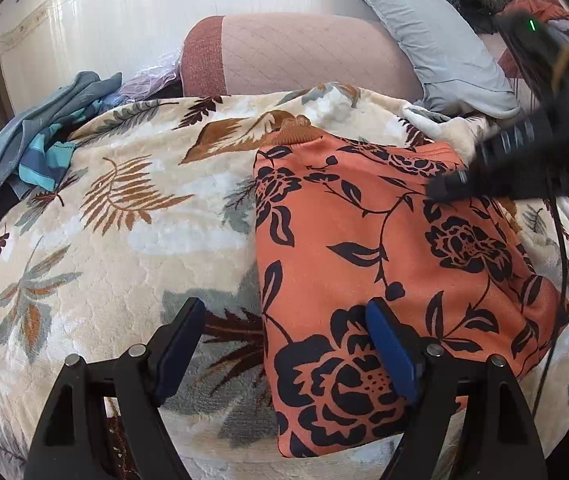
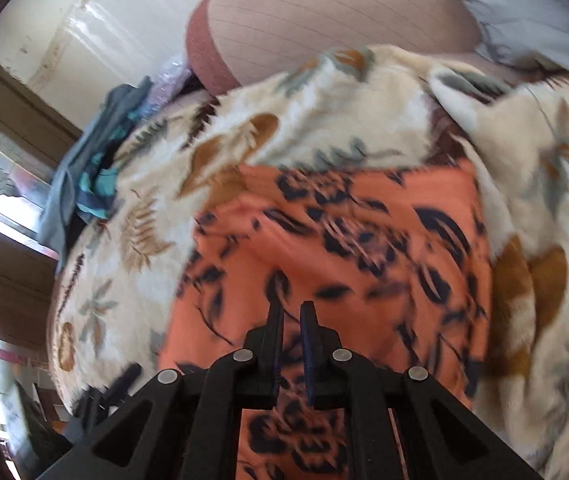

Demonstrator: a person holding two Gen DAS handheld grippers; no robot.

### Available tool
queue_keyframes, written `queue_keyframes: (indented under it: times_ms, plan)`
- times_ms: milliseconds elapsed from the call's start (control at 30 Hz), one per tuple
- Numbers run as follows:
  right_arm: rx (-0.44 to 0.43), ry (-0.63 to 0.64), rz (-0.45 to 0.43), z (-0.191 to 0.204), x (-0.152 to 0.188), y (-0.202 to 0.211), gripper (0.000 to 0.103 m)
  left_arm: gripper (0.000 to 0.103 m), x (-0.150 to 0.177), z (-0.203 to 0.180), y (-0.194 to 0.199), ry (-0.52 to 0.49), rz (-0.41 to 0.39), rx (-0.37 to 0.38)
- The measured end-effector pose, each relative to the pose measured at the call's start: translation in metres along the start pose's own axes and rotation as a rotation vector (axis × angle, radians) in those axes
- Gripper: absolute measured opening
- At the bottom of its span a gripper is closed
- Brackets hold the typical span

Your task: Fold small clothes

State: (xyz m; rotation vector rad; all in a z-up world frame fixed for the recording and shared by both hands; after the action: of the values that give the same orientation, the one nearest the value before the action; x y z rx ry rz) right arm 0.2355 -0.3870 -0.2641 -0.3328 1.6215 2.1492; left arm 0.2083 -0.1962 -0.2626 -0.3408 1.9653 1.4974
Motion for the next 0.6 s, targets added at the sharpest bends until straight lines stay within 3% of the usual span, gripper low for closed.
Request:
queue_keyframes:
  times_ms: [67, 133, 600]
  plan:
    - [0.033, -0.026, 0.030, -0.006, 0.017, -0.008, 0.011, 0.083, -0.002, 0.002, 0.001, 0.007, -0.014, -0.004]
    - [0.011, -0.041, 0.020, -0.012, 0.023, -0.019, 0.011, 0.083, -0.006, 0.004, 0.001, 0.017, -0.023, -0.009]
    - [-0.037, -0.042, 0.000, -0.018, 0.013, -0.033, 0.010, 0.083, -0.012, 0.007, 0.001, 0.027, -0.056, -0.033]
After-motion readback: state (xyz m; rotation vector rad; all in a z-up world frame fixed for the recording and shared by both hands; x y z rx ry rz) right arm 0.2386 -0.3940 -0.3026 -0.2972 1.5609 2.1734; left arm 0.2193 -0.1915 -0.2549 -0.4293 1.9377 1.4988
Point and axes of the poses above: each gripper's, at about its wrist camera, not at the fingertips, and y roughly against the way its jaws point, z to its left, x to its underside, the point moved 3 cm from there along -y, roughly the way its jaws point, and after that the axes turned 15 degrees about y, right-handed, at the moved point
